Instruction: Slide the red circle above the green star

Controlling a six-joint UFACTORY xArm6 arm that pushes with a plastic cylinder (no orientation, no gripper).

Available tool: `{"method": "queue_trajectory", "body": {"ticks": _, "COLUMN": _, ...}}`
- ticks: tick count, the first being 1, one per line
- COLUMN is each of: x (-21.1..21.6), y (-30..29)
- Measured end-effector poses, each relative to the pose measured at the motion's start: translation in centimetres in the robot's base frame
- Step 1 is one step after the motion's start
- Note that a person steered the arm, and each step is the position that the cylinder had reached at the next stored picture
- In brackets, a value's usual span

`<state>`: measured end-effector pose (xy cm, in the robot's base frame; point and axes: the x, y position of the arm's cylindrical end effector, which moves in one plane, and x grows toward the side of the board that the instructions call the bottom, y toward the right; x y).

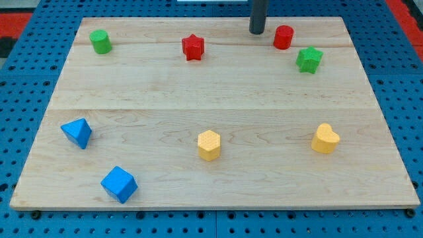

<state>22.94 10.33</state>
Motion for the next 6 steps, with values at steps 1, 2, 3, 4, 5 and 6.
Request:
{"method": "queue_trajectory", "body": {"ticks": 1, "x": 1.5, "y": 1.7}}
{"method": "queue_trajectory", "body": {"ticks": 2, "x": 2.0, "y": 1.7}}
{"method": "queue_trajectory", "body": {"ticks": 3, "x": 3.1, "y": 2.4}}
{"method": "queue_trajectory", "body": {"ticks": 4, "x": 3.9, "y": 3.6}}
{"method": "queue_trajectory", "body": {"ticks": 5, "x": 3.9, "y": 3.8}}
{"method": "queue_trajectory", "body": {"ticks": 6, "x": 3.9, "y": 3.6}}
